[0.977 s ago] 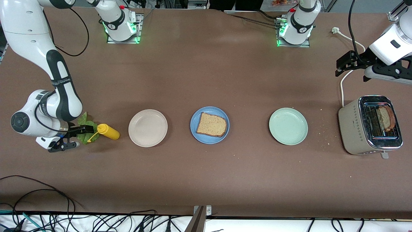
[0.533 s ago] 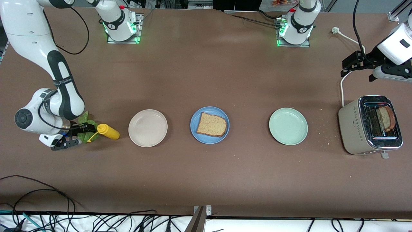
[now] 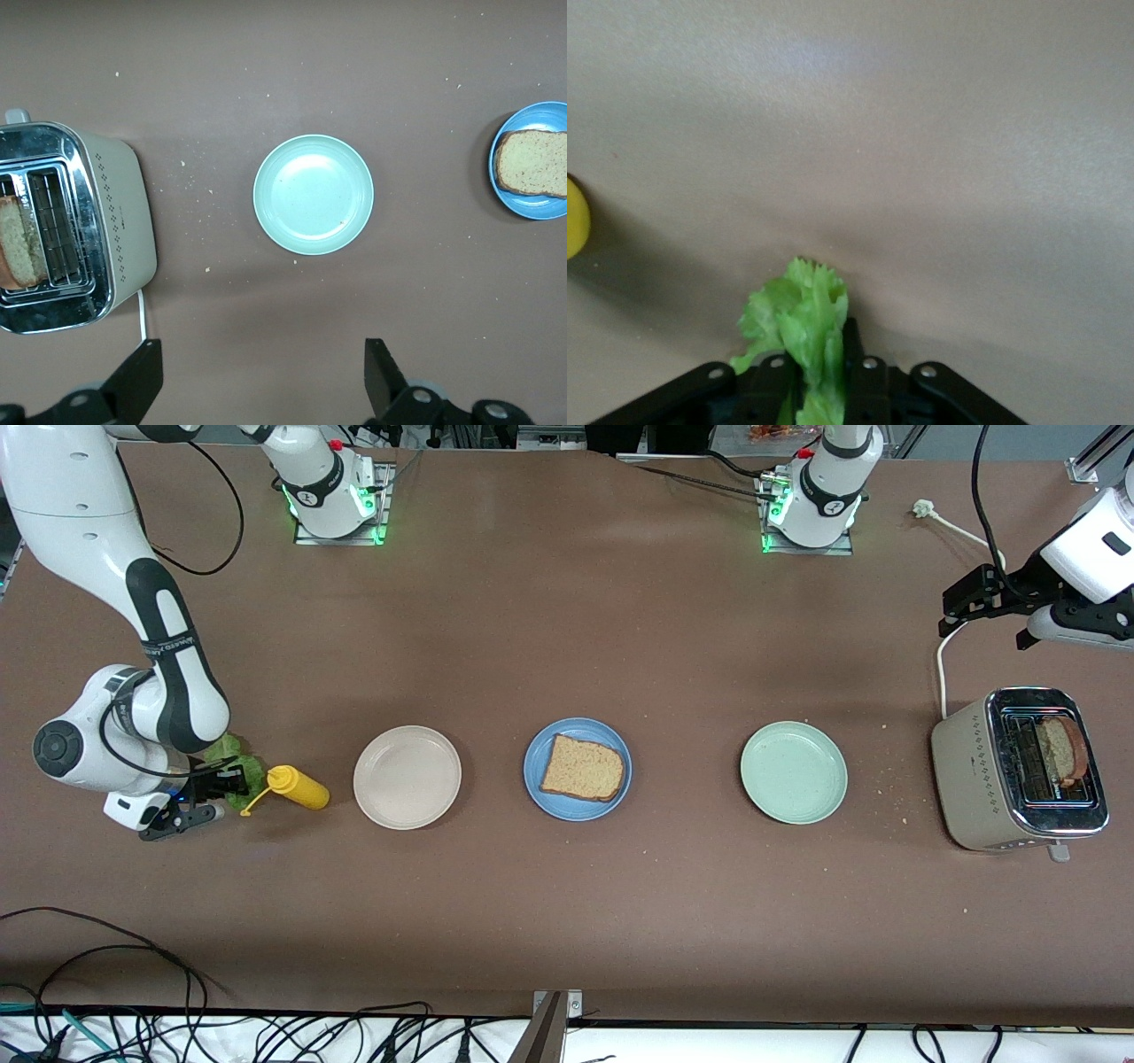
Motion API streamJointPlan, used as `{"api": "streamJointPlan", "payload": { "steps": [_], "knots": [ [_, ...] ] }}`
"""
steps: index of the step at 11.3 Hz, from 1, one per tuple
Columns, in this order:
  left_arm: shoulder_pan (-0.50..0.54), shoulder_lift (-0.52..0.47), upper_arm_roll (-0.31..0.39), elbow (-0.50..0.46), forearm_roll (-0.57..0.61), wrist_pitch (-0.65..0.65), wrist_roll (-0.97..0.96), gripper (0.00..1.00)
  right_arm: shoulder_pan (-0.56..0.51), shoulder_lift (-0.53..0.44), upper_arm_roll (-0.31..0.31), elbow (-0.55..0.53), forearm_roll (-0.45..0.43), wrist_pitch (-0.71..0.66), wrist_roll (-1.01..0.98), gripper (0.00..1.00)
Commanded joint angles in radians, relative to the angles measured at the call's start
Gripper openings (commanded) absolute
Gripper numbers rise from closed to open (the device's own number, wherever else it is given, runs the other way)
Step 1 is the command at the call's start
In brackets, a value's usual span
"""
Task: Make sandwich in blue plate with both arms
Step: 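Lower the right gripper onto the green lettuce leaf and grasp it, then lift the lettuce and carry it over the blue plate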
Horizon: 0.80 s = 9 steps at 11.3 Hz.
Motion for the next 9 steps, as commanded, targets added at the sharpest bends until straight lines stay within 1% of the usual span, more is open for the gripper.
{"api": "streamJointPlan", "payload": {
  "steps": [1, 4, 7, 9],
  "knots": [
    [0.006, 0.054, -0.004, 0.076, -0.02, -0.025, 0.0, 1.0, -0.01, -0.08, 0.017, -0.037, 0.017, -0.008, -0.029, 0.0],
    [0.009, 0.061, -0.003, 0.082, -0.022, -0.025, 0.0, 1.0, -0.007, -0.175, 0.03, -0.037, 0.017, -0.106, -0.016, 0.0],
    [0.009, 0.061, -0.004, 0.085, -0.02, -0.026, 0.0, 1.0, -0.004, -0.285, 0.043, -0.031, 0.017, -0.247, 0.061, 0.0],
    [0.01, 0.061, -0.003, 0.088, -0.02, -0.028, 0.0, 1.0, -0.002, -0.349, 0.044, -0.026, 0.017, -0.314, 0.089, 0.0]
  ]
}}
